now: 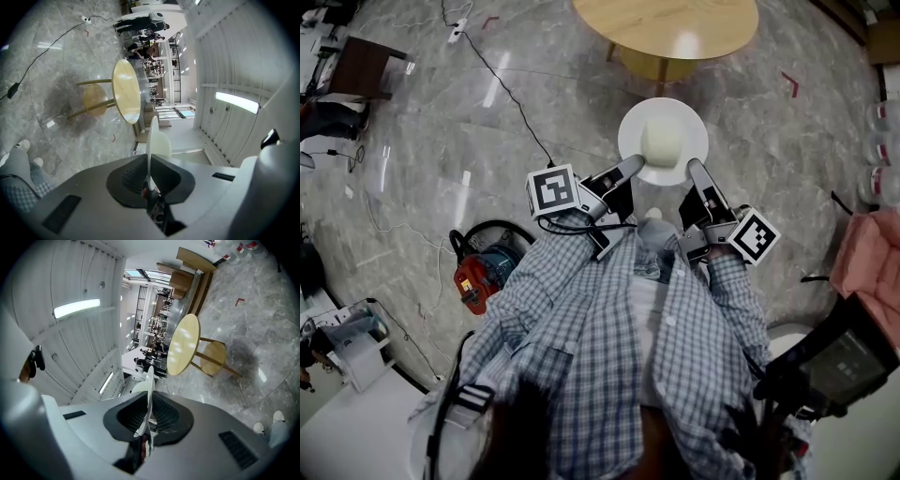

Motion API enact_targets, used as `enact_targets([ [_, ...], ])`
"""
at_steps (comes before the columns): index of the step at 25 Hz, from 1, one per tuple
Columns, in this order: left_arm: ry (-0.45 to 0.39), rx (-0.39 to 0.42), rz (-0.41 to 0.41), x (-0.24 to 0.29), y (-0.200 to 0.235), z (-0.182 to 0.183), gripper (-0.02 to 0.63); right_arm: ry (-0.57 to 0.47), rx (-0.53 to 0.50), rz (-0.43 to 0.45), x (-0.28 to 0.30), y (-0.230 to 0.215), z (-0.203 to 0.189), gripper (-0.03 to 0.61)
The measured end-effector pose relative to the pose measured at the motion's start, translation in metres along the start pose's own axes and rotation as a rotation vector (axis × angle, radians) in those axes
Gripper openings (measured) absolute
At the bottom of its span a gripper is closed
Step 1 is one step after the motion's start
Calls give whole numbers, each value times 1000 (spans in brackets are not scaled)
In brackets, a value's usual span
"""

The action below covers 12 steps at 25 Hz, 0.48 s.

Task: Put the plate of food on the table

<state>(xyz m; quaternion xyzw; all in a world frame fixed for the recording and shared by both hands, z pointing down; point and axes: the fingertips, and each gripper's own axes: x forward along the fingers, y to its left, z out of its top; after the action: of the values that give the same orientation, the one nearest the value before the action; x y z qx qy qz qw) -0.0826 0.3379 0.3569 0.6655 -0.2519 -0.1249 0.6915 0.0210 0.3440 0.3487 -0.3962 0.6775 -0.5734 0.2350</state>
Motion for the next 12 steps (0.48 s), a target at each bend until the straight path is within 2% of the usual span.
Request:
enact_targets([
  [10,-2,10,20,-2,1,0,20,8,3,6,0,2,0,35],
  [12,-3,-11,7,-2,-1,-3,20,12,4,0,-1,2,-1,35],
])
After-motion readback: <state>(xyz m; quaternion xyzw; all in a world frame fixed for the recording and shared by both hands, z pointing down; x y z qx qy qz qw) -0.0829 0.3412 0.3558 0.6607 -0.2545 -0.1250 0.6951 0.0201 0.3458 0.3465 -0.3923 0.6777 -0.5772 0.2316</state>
